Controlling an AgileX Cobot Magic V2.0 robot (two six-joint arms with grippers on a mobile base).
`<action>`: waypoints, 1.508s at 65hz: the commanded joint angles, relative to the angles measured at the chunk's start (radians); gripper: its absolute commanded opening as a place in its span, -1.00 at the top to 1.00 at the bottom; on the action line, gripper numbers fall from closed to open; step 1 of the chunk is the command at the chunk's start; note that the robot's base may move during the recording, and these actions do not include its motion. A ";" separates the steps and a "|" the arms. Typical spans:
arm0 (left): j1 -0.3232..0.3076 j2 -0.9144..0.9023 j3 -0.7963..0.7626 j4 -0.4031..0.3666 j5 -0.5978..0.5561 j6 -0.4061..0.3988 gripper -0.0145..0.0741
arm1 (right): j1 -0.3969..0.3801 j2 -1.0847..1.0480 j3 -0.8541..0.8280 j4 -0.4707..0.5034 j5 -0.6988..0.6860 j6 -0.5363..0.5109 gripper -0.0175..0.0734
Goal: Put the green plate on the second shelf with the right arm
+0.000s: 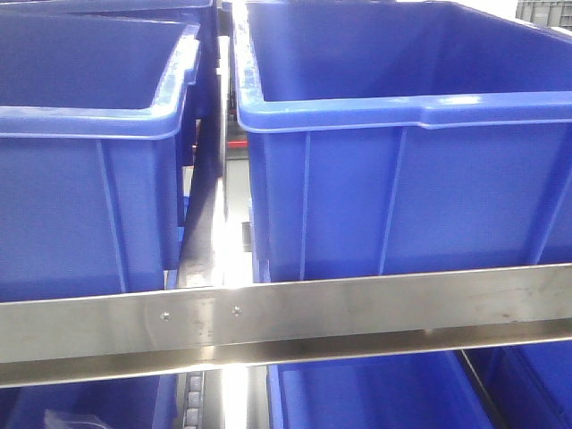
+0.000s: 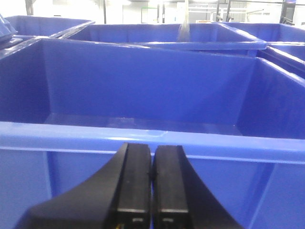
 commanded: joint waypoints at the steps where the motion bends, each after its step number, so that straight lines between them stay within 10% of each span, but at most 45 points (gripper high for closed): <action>1: 0.000 -0.010 0.042 -0.007 -0.080 -0.006 0.38 | -0.006 -0.017 0.014 0.012 -0.125 -0.010 0.49; 98: 0.000 -0.010 0.042 -0.007 -0.080 -0.006 0.38 | -0.003 -0.018 0.111 -0.142 -0.226 0.179 0.49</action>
